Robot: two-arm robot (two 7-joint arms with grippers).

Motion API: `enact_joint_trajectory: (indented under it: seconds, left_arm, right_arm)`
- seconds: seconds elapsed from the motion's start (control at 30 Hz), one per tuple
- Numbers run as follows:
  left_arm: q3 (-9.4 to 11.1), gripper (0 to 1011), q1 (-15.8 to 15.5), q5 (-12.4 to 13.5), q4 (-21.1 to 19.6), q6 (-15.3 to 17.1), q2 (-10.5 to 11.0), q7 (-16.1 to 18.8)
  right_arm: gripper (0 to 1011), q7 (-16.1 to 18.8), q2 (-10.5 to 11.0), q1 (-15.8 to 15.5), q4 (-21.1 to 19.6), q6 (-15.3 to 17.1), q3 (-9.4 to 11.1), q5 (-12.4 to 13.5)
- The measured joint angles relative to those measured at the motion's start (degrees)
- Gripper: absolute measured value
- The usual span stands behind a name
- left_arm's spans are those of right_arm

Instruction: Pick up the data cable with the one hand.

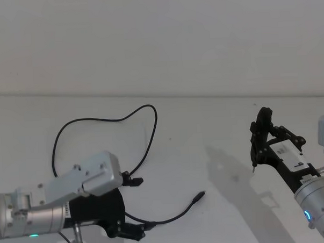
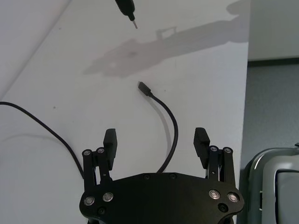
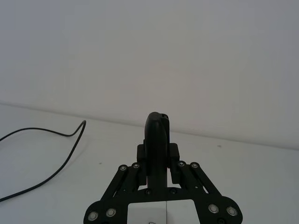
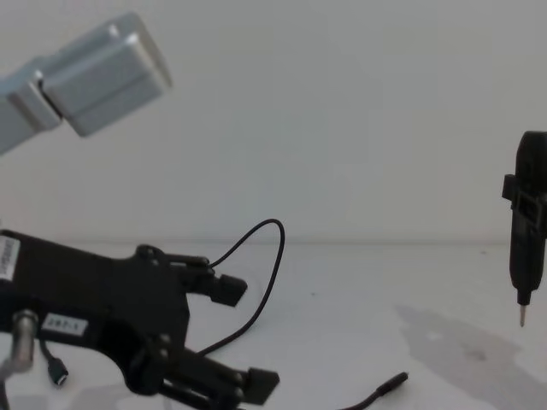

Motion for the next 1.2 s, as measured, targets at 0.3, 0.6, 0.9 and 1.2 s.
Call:
enact_joint_trajectory:
  seconds: [0.3, 0.6, 0.9, 1.2]
  left_arm:
    - [2.0, 1001, -0.5, 3.5, 1.3, 0.1, -1.7, 1.1]
    - [3.6, 1001, -1.0, 6.2, 2.5, 0.4, -3.3, 1.7]
    - [5.1, 1001, -1.7, 8.6, 3.6, 1.4, -5.0, 2.1]
    - [5.8, 1001, -2.1, 10.6, 4.6, 2.6, -6.6, 2.9]
  right_arm:
    - [268, 0.0, 0.0, 0.0, 0.0, 0.0, 0.0, 0.0]
    - [268, 0.0, 0.0, 0.0, 0.0, 0.0, 0.0, 0.0]
    - [268, 0.0, 0.0, 0.0, 0.0, 0.0, 0.0, 0.0]
    - [268, 0.0, 0.0, 0.0, 0.0, 0.0, 0.0, 0.0]
